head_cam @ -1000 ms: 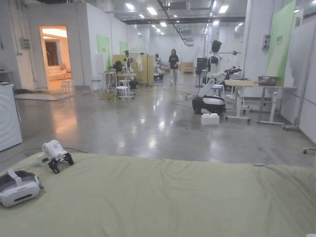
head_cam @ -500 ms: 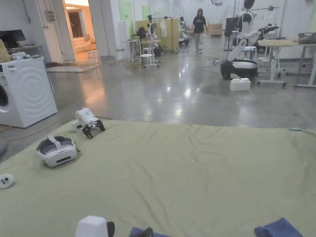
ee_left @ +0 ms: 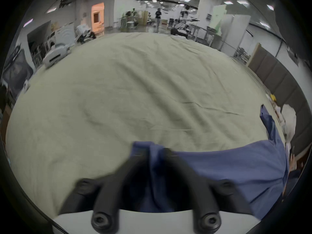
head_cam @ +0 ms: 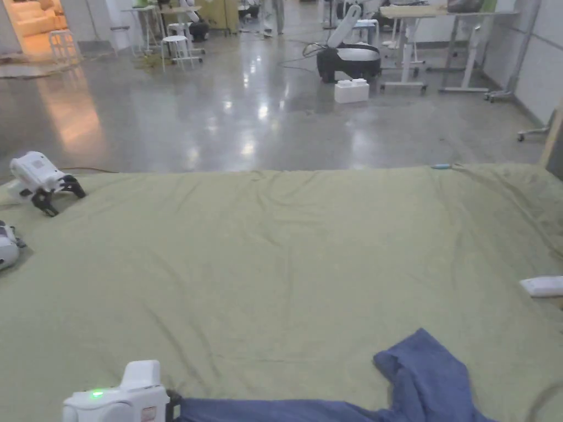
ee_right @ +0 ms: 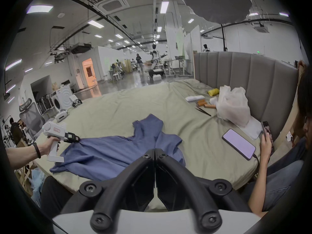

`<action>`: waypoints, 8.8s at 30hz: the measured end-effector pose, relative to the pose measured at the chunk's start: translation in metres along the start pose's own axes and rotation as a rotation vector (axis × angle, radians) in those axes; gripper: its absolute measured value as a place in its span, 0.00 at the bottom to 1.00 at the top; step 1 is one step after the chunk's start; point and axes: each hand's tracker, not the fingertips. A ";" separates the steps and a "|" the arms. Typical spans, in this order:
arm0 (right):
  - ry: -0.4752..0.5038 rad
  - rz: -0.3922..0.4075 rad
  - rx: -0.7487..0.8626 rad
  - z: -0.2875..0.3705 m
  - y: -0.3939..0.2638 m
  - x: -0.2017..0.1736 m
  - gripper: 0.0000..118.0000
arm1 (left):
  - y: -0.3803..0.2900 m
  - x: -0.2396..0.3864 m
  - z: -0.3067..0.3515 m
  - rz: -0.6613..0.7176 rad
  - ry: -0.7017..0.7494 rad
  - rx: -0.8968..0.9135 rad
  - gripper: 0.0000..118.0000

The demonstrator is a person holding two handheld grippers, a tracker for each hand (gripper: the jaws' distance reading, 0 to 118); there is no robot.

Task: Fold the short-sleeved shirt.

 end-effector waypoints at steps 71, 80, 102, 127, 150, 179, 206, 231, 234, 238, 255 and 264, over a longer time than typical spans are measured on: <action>-0.120 0.136 0.475 -0.145 0.457 -0.051 0.04 | 0.306 -0.004 0.336 -0.016 0.095 0.880 0.00; -0.141 0.153 0.484 -0.170 0.474 -0.062 0.03 | 0.327 -0.003 0.310 0.003 0.097 0.870 0.00; 0.011 -0.002 0.096 -0.163 0.145 0.032 0.03 | 0.026 -0.049 0.192 0.124 -0.076 0.564 0.00; -0.028 0.105 -0.095 -0.015 -0.027 0.026 0.69 | -0.163 -0.056 0.264 -0.022 0.093 0.464 0.84; 0.128 0.177 0.442 0.104 0.053 -0.075 0.00 | -0.151 0.067 0.433 -0.210 0.067 0.948 0.00; -0.056 -0.011 -0.031 0.011 -0.012 0.010 0.56 | -0.163 -0.067 0.133 -0.155 -0.026 -0.099 0.08; 0.019 -0.165 -0.262 -0.140 0.014 0.065 0.03 | -0.002 -0.039 0.139 -0.039 -0.100 0.104 0.06; 0.120 0.024 0.288 0.016 0.070 -0.019 0.67 | -0.066 0.057 0.352 -0.272 0.046 0.849 0.73; 0.128 0.057 0.352 0.054 0.070 -0.041 0.55 | -0.095 0.075 0.389 -0.242 0.033 0.914 0.53; 0.194 0.073 0.383 0.081 0.070 -0.057 0.03 | -0.120 0.089 0.413 -0.268 0.037 0.950 0.00; 0.206 0.007 0.245 0.044 0.057 -0.052 0.00 | -0.049 -0.021 0.161 0.017 -0.110 0.261 0.66; 0.051 -0.051 0.056 0.013 0.030 -0.014 0.00 | -0.032 -0.051 0.005 0.069 0.007 0.055 0.56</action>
